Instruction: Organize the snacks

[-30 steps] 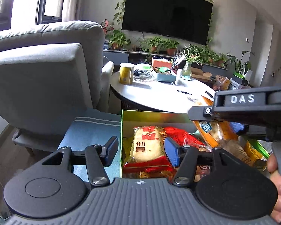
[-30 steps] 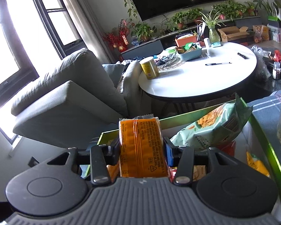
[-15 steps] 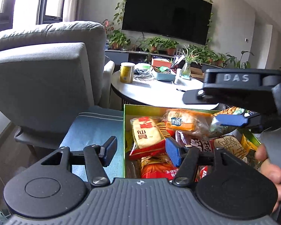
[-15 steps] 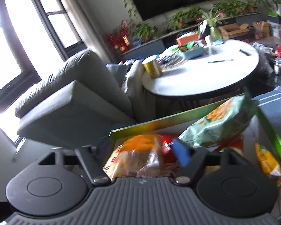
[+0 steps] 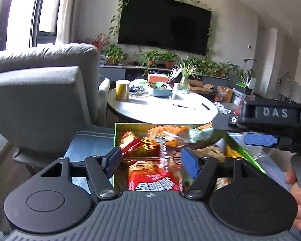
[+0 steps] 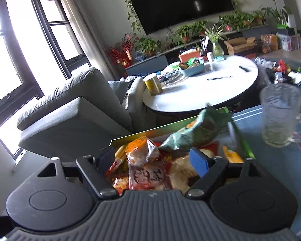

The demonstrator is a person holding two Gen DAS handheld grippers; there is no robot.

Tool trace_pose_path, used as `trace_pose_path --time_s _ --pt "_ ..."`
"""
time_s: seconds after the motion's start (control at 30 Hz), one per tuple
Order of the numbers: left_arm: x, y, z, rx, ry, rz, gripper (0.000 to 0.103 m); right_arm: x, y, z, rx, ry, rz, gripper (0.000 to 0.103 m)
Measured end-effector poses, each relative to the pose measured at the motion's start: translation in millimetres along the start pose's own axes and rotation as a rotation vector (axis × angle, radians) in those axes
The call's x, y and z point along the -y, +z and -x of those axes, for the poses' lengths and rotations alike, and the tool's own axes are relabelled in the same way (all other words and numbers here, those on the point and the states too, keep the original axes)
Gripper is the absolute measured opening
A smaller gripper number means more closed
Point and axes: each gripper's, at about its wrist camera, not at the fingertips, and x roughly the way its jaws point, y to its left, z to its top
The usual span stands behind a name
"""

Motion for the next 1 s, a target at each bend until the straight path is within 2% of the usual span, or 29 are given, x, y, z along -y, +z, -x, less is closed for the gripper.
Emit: trace_pose_path --time_s 0.23,0.47,0.67,0.8,0.9,1.0 --pt "15 0 41 0.039 -0.023 -0.012 0.076 -5 -10 54 0.074 -0.009 0.104 0.078" --pt "33 -7 89 0.080 -0.038 -0.053 0.084 -11 -18 92 0.104 0.004 0.129 0.078" --pt "42 -22 118 0.094 0.013 -0.078 0.093 -12 -35 124 0.123 0.008 0.161 0.078" --pt "46 -33 128 0.080 0.058 -0.077 0.093 -13 -47 142 0.149 0.005 0.196 0.078" --pt "45 -39 135 0.057 0.049 -0.033 0.093 -15 -59 152 0.160 0.002 0.222 0.078" --pt "45 -45 142 0.054 0.052 -0.034 0.093 -17 -69 157 0.162 0.002 0.236 0.078"
